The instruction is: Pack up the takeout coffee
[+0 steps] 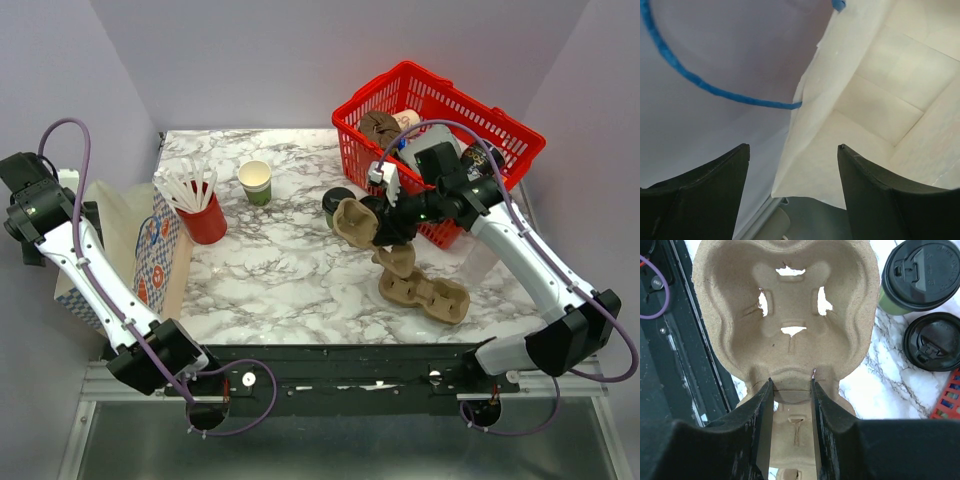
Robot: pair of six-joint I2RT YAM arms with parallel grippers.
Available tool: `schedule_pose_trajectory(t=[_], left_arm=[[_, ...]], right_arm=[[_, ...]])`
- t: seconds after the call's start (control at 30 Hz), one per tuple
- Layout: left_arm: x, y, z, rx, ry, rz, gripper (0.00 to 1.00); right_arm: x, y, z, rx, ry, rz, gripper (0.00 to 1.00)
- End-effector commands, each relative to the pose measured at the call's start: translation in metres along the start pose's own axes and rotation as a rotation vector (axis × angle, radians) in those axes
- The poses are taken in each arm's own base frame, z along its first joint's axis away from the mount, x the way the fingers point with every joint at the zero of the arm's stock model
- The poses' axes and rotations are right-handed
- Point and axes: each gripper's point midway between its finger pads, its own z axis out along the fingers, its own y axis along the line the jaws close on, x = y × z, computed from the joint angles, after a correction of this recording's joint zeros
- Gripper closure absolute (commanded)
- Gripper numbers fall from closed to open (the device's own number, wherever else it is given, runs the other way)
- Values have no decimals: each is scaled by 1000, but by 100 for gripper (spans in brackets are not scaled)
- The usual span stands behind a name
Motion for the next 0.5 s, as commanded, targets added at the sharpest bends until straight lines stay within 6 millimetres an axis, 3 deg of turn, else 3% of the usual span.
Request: schedule_pose_trajectory(t=[0.0, 0.27, 0.47], left_arm=[[-3, -10, 15, 54, 4, -19, 24], [-17, -21, 31, 126, -27, -12, 35], [-30, -28, 35, 176, -57, -26, 49]], right_arm=[[-3, 9, -6, -13, -35, -12, 99], [6, 13, -10, -3, -30, -20, 99], [6, 12, -9, -1, -29, -24, 100]])
